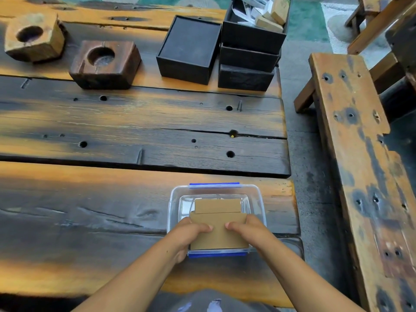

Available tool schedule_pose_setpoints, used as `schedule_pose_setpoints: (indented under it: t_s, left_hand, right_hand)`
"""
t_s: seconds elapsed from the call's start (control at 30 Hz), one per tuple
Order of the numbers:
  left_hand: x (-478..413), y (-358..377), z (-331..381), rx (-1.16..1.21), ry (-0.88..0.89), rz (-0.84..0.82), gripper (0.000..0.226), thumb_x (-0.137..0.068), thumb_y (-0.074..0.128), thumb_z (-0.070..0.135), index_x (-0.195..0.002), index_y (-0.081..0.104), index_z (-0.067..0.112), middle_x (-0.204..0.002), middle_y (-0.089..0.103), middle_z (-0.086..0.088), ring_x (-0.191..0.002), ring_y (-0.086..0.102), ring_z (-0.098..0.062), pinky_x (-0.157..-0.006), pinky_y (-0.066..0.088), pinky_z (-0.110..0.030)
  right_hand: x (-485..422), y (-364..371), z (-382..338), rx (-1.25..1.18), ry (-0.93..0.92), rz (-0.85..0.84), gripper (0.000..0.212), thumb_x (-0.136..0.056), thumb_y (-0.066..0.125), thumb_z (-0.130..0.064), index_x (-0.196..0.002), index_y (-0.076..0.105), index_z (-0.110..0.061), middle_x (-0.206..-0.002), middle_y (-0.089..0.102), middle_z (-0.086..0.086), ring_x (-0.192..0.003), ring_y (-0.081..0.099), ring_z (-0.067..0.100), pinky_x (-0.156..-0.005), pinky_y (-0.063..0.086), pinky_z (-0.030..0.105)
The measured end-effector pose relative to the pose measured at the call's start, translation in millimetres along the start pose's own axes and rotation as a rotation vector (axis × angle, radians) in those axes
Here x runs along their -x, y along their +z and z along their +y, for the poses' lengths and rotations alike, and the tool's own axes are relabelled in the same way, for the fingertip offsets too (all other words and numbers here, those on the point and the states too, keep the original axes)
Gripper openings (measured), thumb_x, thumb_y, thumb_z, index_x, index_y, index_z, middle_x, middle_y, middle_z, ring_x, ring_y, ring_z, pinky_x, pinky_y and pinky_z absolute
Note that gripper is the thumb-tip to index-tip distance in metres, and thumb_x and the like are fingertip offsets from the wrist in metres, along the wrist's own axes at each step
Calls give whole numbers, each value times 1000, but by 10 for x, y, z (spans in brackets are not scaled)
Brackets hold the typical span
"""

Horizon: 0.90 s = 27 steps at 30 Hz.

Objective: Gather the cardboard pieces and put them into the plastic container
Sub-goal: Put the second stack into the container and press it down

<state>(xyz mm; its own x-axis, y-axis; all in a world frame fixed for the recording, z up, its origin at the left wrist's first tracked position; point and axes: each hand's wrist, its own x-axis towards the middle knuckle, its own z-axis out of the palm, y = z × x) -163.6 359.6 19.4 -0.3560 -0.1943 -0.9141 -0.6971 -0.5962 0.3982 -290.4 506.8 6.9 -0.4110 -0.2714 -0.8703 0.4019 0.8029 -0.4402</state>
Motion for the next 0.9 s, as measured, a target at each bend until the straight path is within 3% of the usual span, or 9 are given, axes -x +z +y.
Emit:
schedule_pose_setpoints:
  t_s: [0.13, 0.27, 0.37, 0.53, 0.6, 0.67, 0.77, 0.83, 0.9]
  left_hand:
    - [-13, -25, 11, -2, -18, -8, 48, -77, 80, 20, -120, 59, 13, -111, 74, -5, -101, 69, -20, -69, 51, -27]
    - [-48, -75, 20, 3, -20, 10, 50, -75, 80, 23, -120, 59, 12, -110, 75, -6, -101, 70, -22, -70, 51, -29]
    - [-46, -70, 2, -8, -28, 13, 49, -75, 81, 20, -118, 58, 12, -109, 74, -6, -100, 70, -21, -68, 50, -27]
    - [-79, -122, 70, -40, -13, -12, 46, -80, 77, 13, -120, 54, 11, -114, 71, -10, -104, 67, -26, -77, 55, -35]
    - [-88, -159, 184, -111, 21, -41, 35, -82, 76, 16, -108, 54, 20, -111, 70, -8, -99, 68, -23, -75, 57, -36]
    - [-114, -174, 310, -265, 66, -78, 32, -81, 78, 22, -102, 54, 26, -110, 70, -5, -100, 69, -23, -82, 59, -41]
    - [-149, -143, 450, -511, 68, -108, 46, -76, 82, 23, -114, 58, 12, -112, 70, -10, -104, 69, -29, -94, 56, -48]
    - [-184, -163, 485, -656, 47, -105, 52, -74, 84, 23, -116, 56, 10, -108, 68, -5, -98, 68, -23, -94, 55, -41]
    - [-212, -201, 496, -801, 35, -107, 58, -72, 85, 27, -119, 56, 11, -109, 67, -1, -100, 65, -19, -96, 53, -35]
  right_hand:
    - [-41, -12, 11, 12, 27, 3, 64, -74, 76, -46, -125, 52, -14, -113, 65, 0, -94, 64, 14, -84, 53, 32]
    - [-59, 40, -13, 62, 54, -29, 87, -71, 75, -53, -140, 38, -12, -128, 60, 5, -109, 62, 22, -97, 52, 39]
    - [-69, 37, -14, 93, 65, -14, 83, -73, 74, -52, -137, 39, -13, -130, 58, 6, -113, 61, 24, -99, 51, 43]
    - [-76, -75, -94, 1, 68, -54, 60, -78, 76, -42, -122, 47, -15, -116, 63, 1, -95, 63, 15, -75, 52, 30]
    - [-67, -154, -186, 3, 43, -54, 51, -79, 75, -42, -112, 43, -21, -98, 58, -8, -83, 58, 8, -63, 47, 25]
    - [-68, -203, -267, 75, -4, -59, 47, -80, 74, -41, -113, 46, -23, -97, 59, -9, -81, 58, 6, -59, 47, 24]
    - [-86, -178, -347, 252, -59, -81, 42, -81, 74, -37, -114, 55, -22, -116, 64, 1, -93, 63, 16, -82, 56, 34]
    - [-105, -152, -364, 335, -66, -86, 43, -80, 75, -36, -115, 58, -18, -121, 63, 3, -100, 63, 20, -90, 55, 36]
    - [-108, -145, -375, 353, -60, -92, 57, -79, 77, -38, -126, 59, -13, -128, 60, 6, -110, 63, 24, -94, 55, 38]
